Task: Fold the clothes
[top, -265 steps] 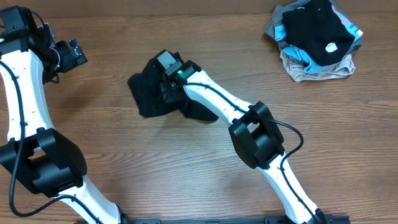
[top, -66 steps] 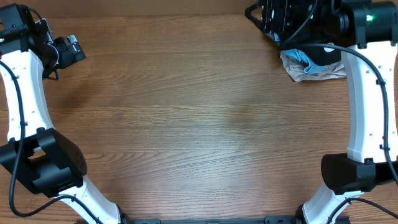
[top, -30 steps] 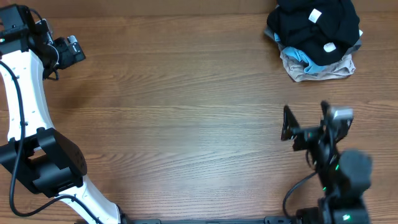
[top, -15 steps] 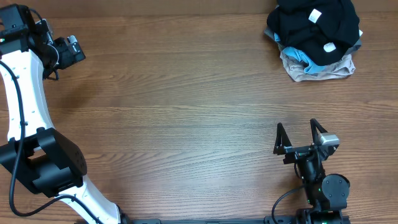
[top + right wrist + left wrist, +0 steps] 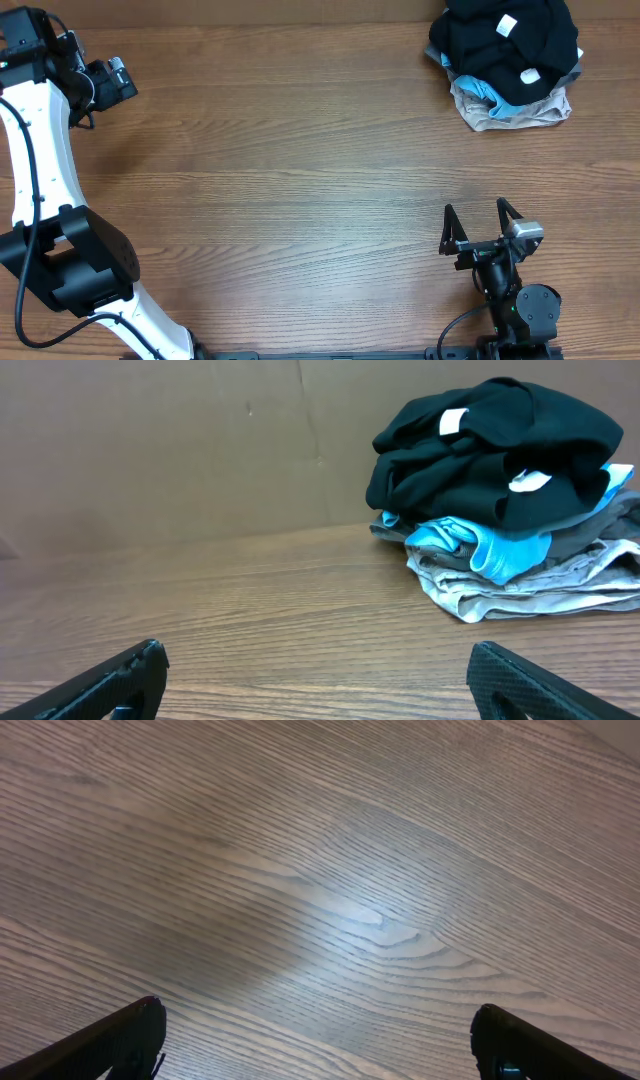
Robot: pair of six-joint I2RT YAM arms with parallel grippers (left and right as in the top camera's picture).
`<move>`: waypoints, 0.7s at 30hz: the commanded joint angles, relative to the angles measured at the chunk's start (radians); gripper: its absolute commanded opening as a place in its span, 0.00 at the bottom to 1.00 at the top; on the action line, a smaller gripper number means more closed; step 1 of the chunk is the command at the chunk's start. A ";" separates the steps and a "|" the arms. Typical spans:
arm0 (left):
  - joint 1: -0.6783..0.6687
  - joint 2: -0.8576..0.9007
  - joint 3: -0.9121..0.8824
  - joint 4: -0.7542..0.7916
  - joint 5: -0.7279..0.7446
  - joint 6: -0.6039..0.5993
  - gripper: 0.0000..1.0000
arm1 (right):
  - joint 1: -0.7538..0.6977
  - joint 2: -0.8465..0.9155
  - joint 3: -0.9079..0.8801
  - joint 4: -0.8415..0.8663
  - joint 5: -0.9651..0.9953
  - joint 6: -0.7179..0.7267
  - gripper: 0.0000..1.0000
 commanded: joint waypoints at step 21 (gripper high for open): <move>-0.011 -0.035 0.000 -0.001 -0.003 -0.009 1.00 | -0.005 -0.013 -0.010 0.002 0.006 0.007 1.00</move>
